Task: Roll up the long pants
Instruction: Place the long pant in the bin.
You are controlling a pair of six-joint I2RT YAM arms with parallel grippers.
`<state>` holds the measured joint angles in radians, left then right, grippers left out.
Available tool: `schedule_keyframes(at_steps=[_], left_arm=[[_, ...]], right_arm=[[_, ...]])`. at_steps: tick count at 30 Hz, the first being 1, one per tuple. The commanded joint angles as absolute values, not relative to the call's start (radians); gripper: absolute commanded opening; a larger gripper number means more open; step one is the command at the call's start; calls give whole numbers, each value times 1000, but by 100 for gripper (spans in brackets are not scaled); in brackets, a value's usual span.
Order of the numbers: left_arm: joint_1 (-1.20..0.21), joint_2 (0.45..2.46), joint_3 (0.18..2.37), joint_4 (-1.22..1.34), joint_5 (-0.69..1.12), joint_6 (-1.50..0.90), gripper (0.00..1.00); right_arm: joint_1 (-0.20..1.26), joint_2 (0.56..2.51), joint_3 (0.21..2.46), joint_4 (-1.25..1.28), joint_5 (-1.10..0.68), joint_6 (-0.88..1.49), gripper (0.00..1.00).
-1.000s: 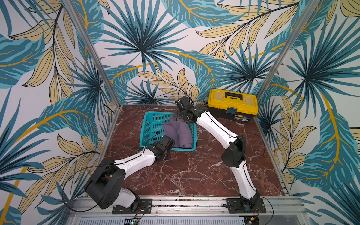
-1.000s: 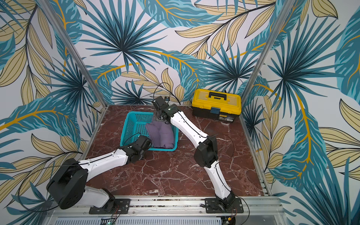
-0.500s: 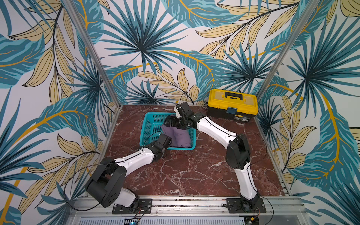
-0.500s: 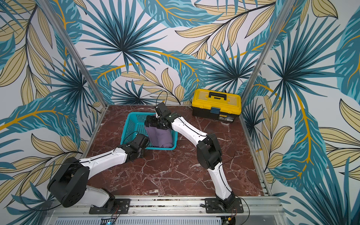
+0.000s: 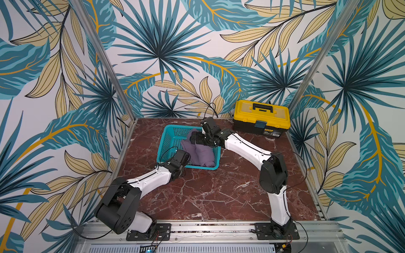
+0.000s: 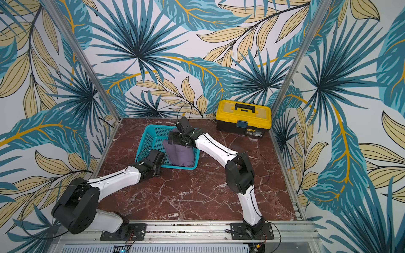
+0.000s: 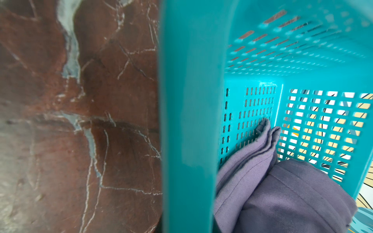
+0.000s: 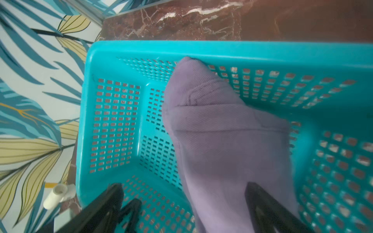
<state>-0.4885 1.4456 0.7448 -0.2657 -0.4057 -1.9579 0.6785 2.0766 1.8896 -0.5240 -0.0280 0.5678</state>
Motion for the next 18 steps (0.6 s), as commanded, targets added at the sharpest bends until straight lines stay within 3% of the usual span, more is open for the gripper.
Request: schedule_keyframes(at_steps=[1,4,10,18], left_arm=[[-462,1416,724,-209,-391,-1926,0],[-447,1418,724,-200,-365,-1893,0],[-430,1431,720,-152,-317,-1857,0],[-419,1466,741,-92,-277,-1805,0]], right_arm=[[644,2035,1858,-577,-132,382,99],[622,2078,1901,-666,-227,293,99],[620,2202,1991,-813,-220,166,99],[632,2367,2122,-932,-230,208,99]])
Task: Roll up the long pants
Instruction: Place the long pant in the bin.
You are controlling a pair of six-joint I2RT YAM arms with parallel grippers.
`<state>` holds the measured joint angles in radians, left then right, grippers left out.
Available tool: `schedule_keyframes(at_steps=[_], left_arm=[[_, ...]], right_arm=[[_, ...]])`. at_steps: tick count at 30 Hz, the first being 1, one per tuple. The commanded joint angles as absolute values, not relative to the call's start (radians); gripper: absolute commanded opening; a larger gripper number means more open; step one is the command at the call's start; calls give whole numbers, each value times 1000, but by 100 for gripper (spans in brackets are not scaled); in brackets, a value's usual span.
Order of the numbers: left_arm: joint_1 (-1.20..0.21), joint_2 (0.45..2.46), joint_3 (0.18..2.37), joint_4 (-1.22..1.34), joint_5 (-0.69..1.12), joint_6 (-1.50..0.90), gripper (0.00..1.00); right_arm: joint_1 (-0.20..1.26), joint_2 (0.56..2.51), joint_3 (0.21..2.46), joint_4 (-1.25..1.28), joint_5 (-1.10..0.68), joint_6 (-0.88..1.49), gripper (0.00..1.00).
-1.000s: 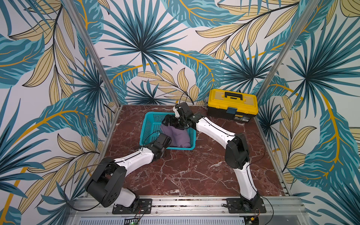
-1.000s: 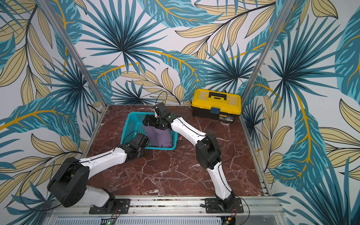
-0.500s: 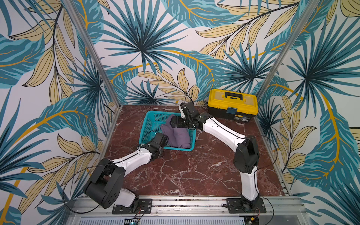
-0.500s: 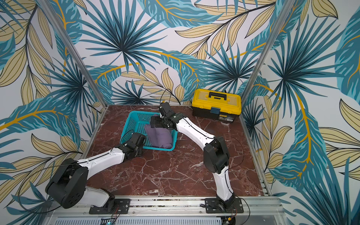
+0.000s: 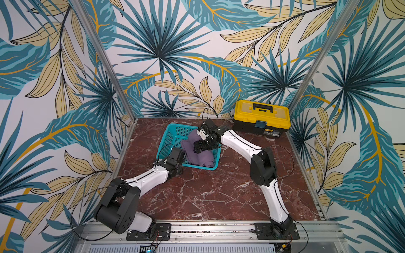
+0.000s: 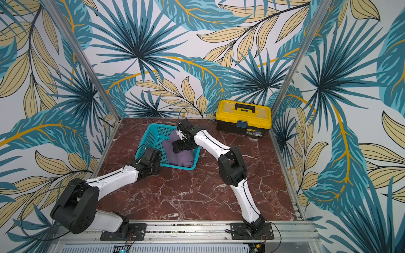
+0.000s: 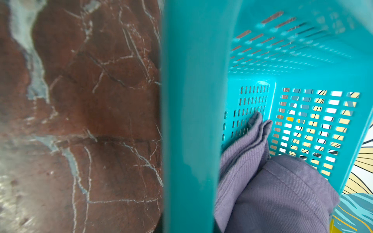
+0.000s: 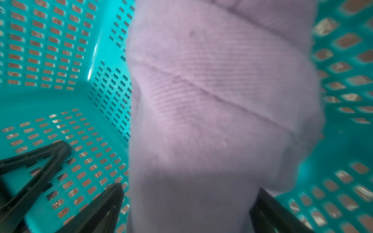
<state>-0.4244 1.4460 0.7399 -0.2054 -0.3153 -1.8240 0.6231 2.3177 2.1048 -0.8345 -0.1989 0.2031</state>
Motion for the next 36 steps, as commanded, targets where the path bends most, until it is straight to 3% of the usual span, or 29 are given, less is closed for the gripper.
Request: schedule_keyframes(at_steps=[1,6,11,14,17,18,19,23,27,36], left_arm=[[-419,1477,752,-85,-264,-1798,0],[-418,1525,791,-55,-221,-1774,0],[-422,1528,822,-85,-233,-1739,0],[-423,1516,839,-126,-255,-1718,0],[-422,1484,832,-200,-290,-1736,0],[-423,1470,825,-231,-310,-1751,0],[-424,1453,816,-257,-334,-1767,0],[-422,1390,792,-376,-463,-1853,0],[-413,1373,796,-427,-553,-1926,0],[-474,1485,952,-535,-545,-1946,0]], right_arm=[[640,2385,2126,-932,-224,225,99],[668,2463,2150,-927,-148,314,97],[686,2469,2151,-944,121,344,75],[692,2448,2148,-961,364,309,53],[692,2398,2157,-969,563,257,21],[690,2372,2163,-971,620,245,5],[688,2347,2174,-974,664,223,0],[679,2321,2291,-1081,755,198,0],[678,2298,2332,-1182,696,289,0],[682,2345,2439,-1281,607,566,0]])
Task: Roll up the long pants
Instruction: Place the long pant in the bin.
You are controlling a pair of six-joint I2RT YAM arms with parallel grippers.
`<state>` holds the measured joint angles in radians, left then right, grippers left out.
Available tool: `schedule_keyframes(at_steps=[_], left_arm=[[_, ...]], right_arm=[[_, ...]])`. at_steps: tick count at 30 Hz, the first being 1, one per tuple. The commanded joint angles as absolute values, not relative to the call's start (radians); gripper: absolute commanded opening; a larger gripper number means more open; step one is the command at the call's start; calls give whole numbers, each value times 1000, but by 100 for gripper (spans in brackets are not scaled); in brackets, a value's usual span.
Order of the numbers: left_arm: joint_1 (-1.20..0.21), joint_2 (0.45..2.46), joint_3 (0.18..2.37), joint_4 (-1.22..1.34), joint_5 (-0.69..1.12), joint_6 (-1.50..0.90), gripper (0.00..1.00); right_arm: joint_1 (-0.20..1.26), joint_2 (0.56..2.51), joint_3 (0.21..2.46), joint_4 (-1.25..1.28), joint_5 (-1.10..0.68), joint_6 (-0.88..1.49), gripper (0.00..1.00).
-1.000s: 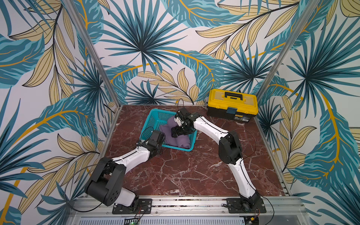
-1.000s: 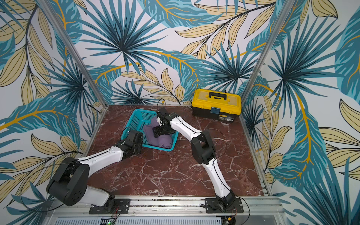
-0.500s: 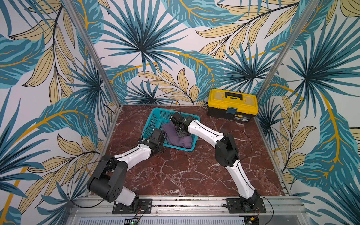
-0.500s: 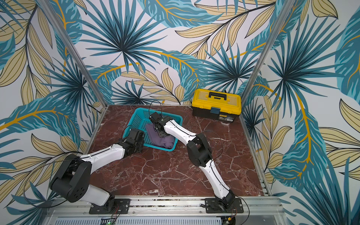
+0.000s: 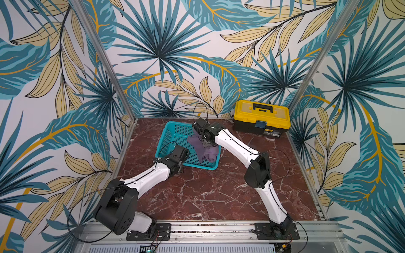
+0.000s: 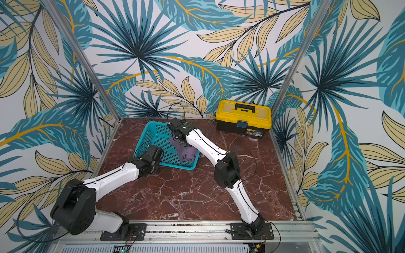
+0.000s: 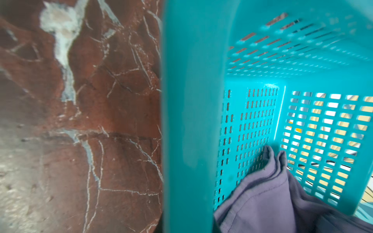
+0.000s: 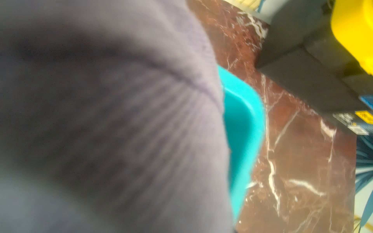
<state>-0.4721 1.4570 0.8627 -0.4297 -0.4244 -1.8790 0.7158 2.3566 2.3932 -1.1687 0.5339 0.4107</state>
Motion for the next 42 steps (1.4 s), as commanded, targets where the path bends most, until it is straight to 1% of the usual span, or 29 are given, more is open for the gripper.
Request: schedule_keyframes(at_steps=[1,4,7,9,14,17,19,21,22,23,25,28,29,30,31,32,34,38,42], left_arm=[[-476,1494,963,-546,-547,-1950,0],[-481,1512,973,-548,-565,-1982,0],[-487,1527,986,-517,-583,-1980,0],[-494,1541,992,-486,-566,-1970,0],[-517,1564,998,-450,-535,-1965,0],[-523,1581,1016,-423,-528,-1955,0],[-524,1584,1034,-425,-534,-1944,0],[-525,1576,1041,-434,-557,-1928,0],[-526,1571,1041,-428,-562,-1919,0],[-528,1567,1039,-418,-563,-1905,0],[-536,1559,1030,-395,-554,-1886,0],[-542,1543,1007,-383,-523,-1890,0],[-542,1531,984,-377,-535,-1908,0],[-536,1516,960,-376,-560,-1929,0],[-525,1507,941,-376,-578,-1939,0],[-509,1498,920,-376,-588,-1955,0],[-468,1486,879,-350,-599,-1969,0],[-409,1507,829,-297,-651,-2055,0],[-352,1545,832,-264,-662,-2121,0]], right_arm=[[685,2328,2422,-1259,596,582,0],[700,2303,2383,-1234,650,604,0],[700,2326,2334,-1233,615,661,0],[701,2379,2335,-1221,612,690,0],[726,2541,2498,-1234,601,731,0],[747,2640,2586,-1253,553,737,0],[755,2671,2578,-1280,557,746,0],[755,2673,2520,-1305,581,763,0],[755,2667,2488,-1305,595,769,9],[755,2667,2461,-1304,605,771,23],[755,2689,2454,-1302,600,758,27],[748,2720,2468,-1287,521,766,44],[746,2717,2477,-1275,485,759,55],[747,2700,2479,-1259,469,742,76],[748,2675,2473,-1233,448,723,88],[747,2634,2449,-1176,409,678,99],[747,2546,2414,-1096,375,643,99],[746,2355,2364,-896,242,565,99],[741,2248,2369,-805,164,539,99]])
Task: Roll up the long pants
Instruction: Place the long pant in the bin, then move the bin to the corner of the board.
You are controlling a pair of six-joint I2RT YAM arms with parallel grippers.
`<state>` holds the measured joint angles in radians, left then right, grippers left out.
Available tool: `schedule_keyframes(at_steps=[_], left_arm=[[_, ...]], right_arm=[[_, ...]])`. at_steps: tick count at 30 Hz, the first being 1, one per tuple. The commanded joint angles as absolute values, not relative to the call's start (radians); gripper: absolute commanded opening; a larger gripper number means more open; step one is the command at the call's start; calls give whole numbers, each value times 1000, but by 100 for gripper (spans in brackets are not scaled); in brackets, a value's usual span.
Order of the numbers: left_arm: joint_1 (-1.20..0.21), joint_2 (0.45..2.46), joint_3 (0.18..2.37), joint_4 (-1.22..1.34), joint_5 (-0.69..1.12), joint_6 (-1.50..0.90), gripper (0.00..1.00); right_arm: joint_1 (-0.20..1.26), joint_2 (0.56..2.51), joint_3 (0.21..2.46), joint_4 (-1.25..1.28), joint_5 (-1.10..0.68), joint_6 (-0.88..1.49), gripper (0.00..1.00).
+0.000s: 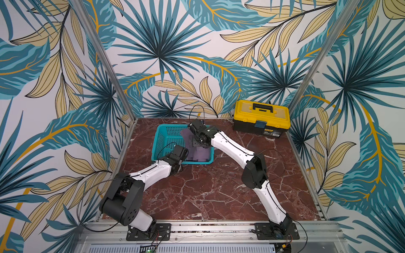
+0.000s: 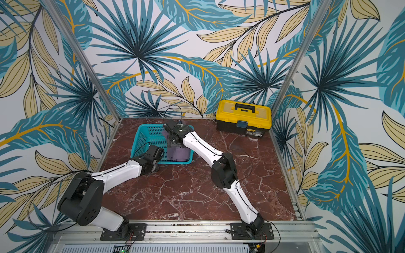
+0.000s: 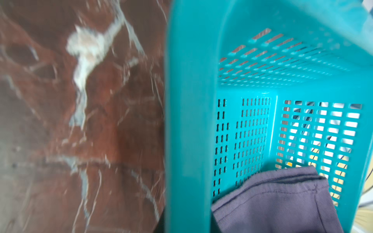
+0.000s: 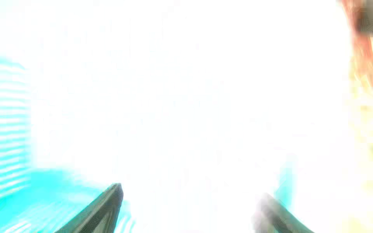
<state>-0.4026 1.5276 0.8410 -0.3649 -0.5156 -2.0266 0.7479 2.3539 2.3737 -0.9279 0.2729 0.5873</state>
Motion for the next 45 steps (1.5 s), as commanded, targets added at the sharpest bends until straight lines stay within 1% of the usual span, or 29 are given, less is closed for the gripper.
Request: schedule_keyframes(at_steps=[1,4,8,11,15,16,18,19,20,21,22,23,26,29,31,33,35,37,39,41,43,45], left_arm=[[-337,1554,840,-256,-661,-2128,0],[-271,1581,878,-254,-646,-2141,0],[-129,1636,998,-261,-597,-2020,0],[-21,1694,1101,-274,-516,-1946,0],[57,1800,1265,-256,-442,-1855,0],[75,1833,1317,-256,-413,-1814,6],[119,1914,1434,-266,-304,-1741,50],[137,1937,1465,-251,-247,-1708,64],[153,1952,1486,-218,-197,-1673,75],[163,1956,1493,-177,-160,-1637,98],[169,1954,1500,-165,-135,-1605,100],[177,1947,1511,-166,-89,-1558,100],[178,1891,1509,-264,20,-1398,100],[149,1782,1419,-373,74,-1222,100],[120,1683,1324,-376,80,-1094,100],[75,1585,1264,-423,55,-951,100],[2,1490,1228,-486,-3,-774,100],[-86,1417,1182,-486,-56,-584,100],[-162,1370,1125,-456,-61,-399,100],[-219,1345,1054,-417,-88,-238,100],[-229,1347,997,-382,-100,-139,100],[-228,1367,958,-352,-123,-69,100]], right_arm=[[739,2229,2366,-789,142,540,99],[724,2179,2358,-762,90,536,99],[688,2110,2276,-738,52,528,99],[658,2072,2185,-710,31,529,99],[632,2069,2129,-697,3,533,99],[629,2073,2126,-697,-5,533,99],[623,2081,2123,-699,-15,531,99],[619,2082,2120,-699,-15,534,99],[616,2081,2116,-699,-15,533,99],[614,2083,2113,-699,-18,532,99],[613,2082,2107,-699,-23,531,99],[609,2079,2098,-699,-33,532,99],[607,2040,2041,-697,-37,522,99],[593,1969,1947,-690,-13,499,99],[570,1918,1884,-681,-8,484,99],[541,1862,1819,-669,5,461,99],[507,1802,1752,-656,38,416,99],[463,1752,1672,-642,89,372,99],[404,1701,1570,-611,139,345,99],[342,1620,1422,-525,215,320,99],[294,1539,1260,-397,288,287,99],[276,1470,1097,-246,386,222,99]])
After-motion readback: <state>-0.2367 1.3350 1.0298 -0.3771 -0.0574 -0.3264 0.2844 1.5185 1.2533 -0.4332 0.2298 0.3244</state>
